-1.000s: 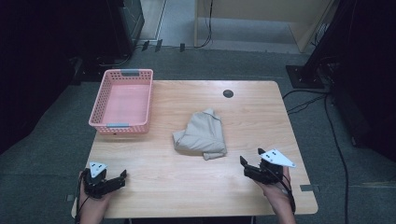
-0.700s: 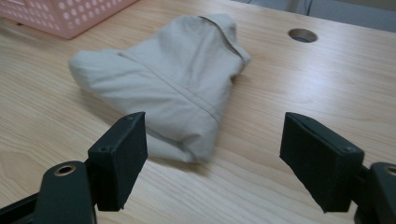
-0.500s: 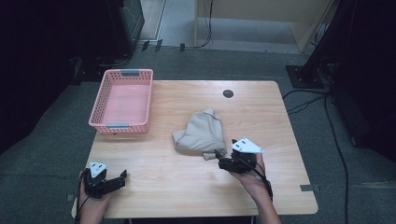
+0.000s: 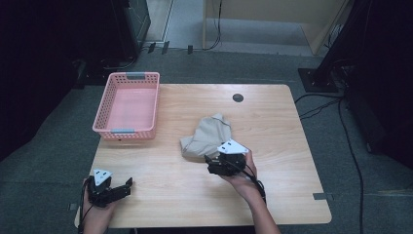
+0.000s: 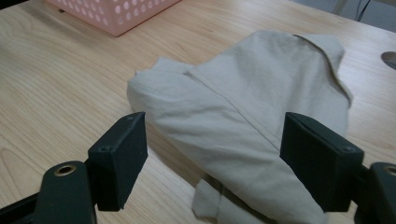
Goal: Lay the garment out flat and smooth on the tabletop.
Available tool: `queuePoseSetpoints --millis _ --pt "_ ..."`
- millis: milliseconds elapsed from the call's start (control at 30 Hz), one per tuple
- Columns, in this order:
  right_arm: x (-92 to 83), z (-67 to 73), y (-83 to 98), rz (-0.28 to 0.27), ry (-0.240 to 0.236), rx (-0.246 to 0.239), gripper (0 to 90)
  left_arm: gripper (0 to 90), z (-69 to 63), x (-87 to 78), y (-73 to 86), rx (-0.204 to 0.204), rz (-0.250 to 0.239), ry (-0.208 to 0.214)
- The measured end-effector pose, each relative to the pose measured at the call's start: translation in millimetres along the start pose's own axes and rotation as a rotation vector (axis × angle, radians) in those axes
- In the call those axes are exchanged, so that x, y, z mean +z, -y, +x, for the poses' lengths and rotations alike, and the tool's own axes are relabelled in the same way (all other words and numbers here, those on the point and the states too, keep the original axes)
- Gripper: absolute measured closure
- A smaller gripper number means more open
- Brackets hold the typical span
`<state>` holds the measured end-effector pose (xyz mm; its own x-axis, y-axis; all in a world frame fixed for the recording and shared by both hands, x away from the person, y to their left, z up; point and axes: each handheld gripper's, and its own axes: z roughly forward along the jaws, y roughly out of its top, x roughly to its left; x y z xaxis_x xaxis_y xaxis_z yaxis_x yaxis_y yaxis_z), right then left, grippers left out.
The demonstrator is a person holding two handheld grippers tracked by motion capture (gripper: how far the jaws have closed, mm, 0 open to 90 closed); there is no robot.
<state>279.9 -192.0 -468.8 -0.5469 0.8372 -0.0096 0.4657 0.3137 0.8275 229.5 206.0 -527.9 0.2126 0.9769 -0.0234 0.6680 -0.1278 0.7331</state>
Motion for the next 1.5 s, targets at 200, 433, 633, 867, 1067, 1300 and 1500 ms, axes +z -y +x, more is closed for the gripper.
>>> queuePoseSetpoints --millis 200,433,633,867,1067,1300,1500 --pt "19.6 12.5 -4.1 0.034 0.008 -0.035 23.5 10.3 0.1 0.0 0.0 -0.001 0.0 0.001" --pt "48.1 32.0 -14.8 0.076 0.026 -0.128 23.8 10.3 0.4 -0.1 0.0 -0.003 -0.001 0.002" --pt "66.9 44.4 -18.2 0.099 0.067 -0.178 24.8 10.3 0.3 -0.1 0.0 -0.001 -0.002 0.006" --pt "87.0 49.5 -13.7 0.161 0.1 -0.196 24.5 10.3 0.1 -0.1 0.0 0.002 -0.002 0.009" --pt "92.8 54.5 -9.0 0.173 0.169 -0.24 58.3 10.3 -0.1 -0.1 0.0 0.004 -0.001 0.007" --pt "73.5 45.3 -21.7 0.074 0.137 -0.156 84.9 10.3 -1.7 0.2 0.0 0.013 0.003 -0.002" --pt "45.2 34.2 -33.3 -0.034 0.106 -0.045 85.5 10.3 -5.0 -1.4 1.6 0.023 0.009 -0.016"
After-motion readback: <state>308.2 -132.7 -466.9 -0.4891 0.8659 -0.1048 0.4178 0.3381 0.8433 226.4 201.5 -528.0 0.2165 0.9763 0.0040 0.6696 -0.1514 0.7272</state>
